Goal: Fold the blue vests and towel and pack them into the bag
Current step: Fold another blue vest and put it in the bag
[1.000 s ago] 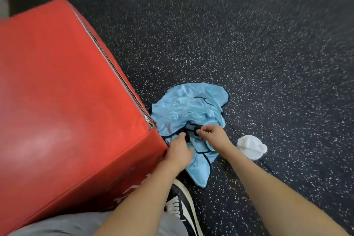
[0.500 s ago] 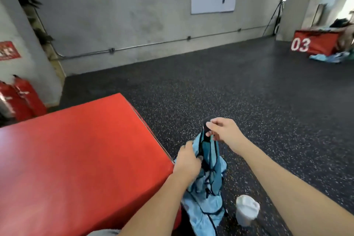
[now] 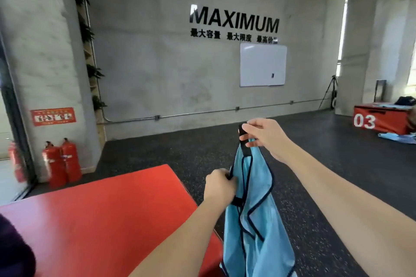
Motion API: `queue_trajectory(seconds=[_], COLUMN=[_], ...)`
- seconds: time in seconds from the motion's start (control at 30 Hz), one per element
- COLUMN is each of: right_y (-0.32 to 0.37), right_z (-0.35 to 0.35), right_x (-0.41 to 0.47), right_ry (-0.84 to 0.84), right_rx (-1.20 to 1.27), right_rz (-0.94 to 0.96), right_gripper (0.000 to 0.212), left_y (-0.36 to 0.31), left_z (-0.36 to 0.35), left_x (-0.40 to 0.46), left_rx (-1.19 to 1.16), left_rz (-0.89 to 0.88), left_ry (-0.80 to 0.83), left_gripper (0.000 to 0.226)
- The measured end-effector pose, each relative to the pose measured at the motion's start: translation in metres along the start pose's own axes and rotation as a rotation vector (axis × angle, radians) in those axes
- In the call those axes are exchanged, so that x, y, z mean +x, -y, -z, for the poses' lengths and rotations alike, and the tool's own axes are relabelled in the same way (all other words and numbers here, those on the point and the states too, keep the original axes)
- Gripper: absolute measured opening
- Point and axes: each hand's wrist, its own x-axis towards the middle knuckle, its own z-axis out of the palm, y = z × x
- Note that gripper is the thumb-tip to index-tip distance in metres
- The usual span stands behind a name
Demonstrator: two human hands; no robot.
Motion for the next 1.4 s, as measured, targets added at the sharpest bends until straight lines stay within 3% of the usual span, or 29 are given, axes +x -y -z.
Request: queue_trajectory(seconds=[0.17,0.37,0.63,0.83,1.1,1.27,1.4], right_y=[0.055,0.121,0.181,0.182,0.147,0.088,0.013], right_z=[-0.009,-0.043,-0.096,-0.135,-0.185,-0.226,-0.261], right_x=[0.010,0.015,0.014,0.006,0.046,0.090,0.130], right_ry=[-0.016,0.074,0.147,0.182,0.248,0.379,0.379], right_rx=[0.067,0.047,0.011,-0.076,-0.095,-0.080,-0.084], right_rz=[0.070,0.156,0.261,0.308,0.226,0.088,0.012], right_gripper=[0.010,0.018,0.009,0.019,0.015,0.014,0.009], left_y=[-0.026,-0.065,-0.082,-0.062,-0.010,0.038,0.090], left_z=[0.125,0.278,0.403,0.448,0.461,0.453,0.417], left_x=[0.014,0.015,-0.024,-0.036,-0.001,0.058,0.122], left_rx=[0.141,0.245,0.450,0.496,0.585,0.724,0.720], left_rz=[-0.112,-0.239,-0.288,-0.266,-0.125,-0.014,-0.009], left_ry=[-0.205,-0.394,-0.489,-0.487,-0.320,-0.211,-0.236], left_gripper=[0.018,0.011,0.010,0.011,0.009,0.009,0.018])
